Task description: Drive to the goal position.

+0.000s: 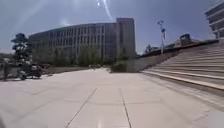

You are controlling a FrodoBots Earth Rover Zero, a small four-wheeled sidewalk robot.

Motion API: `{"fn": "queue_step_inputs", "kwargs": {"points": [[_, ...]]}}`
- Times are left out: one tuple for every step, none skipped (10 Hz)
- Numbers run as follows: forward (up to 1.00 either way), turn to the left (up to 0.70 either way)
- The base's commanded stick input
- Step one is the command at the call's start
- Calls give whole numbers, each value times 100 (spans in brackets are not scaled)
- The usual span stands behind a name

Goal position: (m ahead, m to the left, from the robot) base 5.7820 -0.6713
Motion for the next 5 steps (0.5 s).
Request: {"fn": "queue_step_inputs", "kwargs": {"points": [[100,0],[100,0],[100,0],[100,-2],[100,-16]]}}
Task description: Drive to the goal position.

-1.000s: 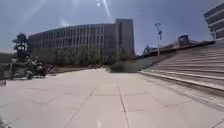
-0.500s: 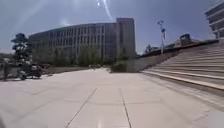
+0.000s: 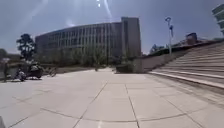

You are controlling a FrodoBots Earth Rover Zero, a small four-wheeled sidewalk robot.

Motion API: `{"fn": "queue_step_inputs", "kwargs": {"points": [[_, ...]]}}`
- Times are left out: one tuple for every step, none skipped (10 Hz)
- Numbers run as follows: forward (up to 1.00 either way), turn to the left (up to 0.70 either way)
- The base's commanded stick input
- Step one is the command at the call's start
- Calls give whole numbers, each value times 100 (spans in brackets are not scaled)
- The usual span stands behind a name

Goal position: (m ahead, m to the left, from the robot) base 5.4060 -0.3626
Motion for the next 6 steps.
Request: {"fn": "queue_step_inputs", "kwargs": {"points": [[100,-39],[100,-19],[100,0],[100,0],[100,0],[100,0]]}}
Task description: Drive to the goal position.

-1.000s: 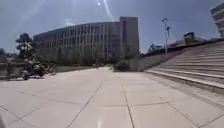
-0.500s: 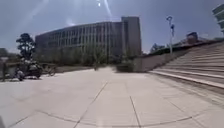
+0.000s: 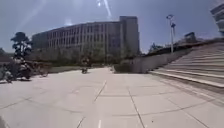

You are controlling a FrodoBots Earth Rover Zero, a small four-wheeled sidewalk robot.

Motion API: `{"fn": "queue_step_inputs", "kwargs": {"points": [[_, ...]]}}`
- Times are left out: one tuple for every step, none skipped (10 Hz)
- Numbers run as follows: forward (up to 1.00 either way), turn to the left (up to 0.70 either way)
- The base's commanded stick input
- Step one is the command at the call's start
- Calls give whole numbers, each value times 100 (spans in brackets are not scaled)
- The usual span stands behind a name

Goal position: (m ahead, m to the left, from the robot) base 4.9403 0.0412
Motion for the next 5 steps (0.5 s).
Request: {"fn": "queue_step_inputs", "kwargs": {"points": [[100,0],[100,0],[100,0],[100,0],[100,0]]}}
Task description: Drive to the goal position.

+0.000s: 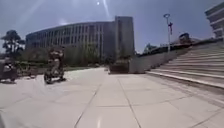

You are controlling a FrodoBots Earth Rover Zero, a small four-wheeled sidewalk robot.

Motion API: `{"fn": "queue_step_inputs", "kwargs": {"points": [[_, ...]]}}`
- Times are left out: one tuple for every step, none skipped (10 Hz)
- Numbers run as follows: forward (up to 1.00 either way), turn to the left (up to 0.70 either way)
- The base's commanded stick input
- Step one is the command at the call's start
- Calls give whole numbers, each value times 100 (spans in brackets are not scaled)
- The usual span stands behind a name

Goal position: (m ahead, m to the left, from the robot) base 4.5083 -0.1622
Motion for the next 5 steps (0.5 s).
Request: {"fn": "queue_step_inputs", "kwargs": {"points": [[100,21],[100,37],[100,32],[100,20],[100,0]]}}
